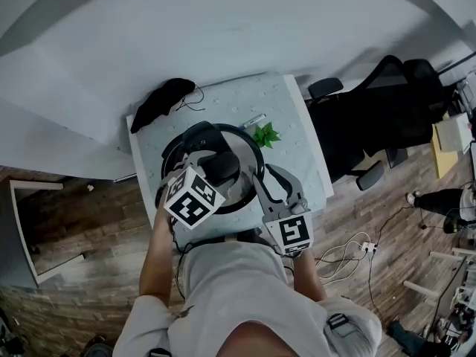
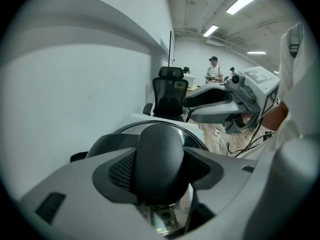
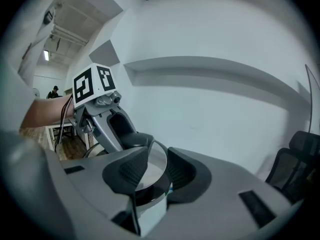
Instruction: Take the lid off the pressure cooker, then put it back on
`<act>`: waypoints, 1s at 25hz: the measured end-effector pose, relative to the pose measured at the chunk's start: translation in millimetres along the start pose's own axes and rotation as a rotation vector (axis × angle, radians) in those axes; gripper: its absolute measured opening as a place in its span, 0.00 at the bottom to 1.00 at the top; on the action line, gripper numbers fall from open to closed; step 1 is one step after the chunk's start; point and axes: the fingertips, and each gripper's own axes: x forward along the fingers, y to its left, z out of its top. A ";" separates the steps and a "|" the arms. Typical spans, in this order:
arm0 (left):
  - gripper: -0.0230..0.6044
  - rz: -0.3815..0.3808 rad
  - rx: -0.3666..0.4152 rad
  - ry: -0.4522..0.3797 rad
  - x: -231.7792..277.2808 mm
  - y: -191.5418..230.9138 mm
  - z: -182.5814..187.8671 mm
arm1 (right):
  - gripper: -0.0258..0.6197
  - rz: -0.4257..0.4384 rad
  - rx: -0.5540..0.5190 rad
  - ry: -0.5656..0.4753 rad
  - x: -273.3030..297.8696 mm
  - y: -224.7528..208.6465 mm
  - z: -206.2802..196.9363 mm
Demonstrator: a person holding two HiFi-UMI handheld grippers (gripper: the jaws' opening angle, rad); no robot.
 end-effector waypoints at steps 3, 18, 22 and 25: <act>0.47 -0.012 0.005 0.022 -1.5 4.8 -12.1 | 0.23 0.010 -0.007 0.003 7.4 6.5 2.2; 0.47 -0.077 0.019 0.092 -3.5 17.2 -54.0 | 0.23 0.037 -0.005 0.027 31.8 26.4 1.7; 0.47 -0.082 -0.003 0.082 -0.3 20.0 -61.5 | 0.23 0.044 -0.013 0.032 35.0 30.2 2.5; 0.47 -0.085 0.005 0.081 2.9 21.7 -66.0 | 0.23 0.046 -0.027 0.030 36.9 31.7 6.8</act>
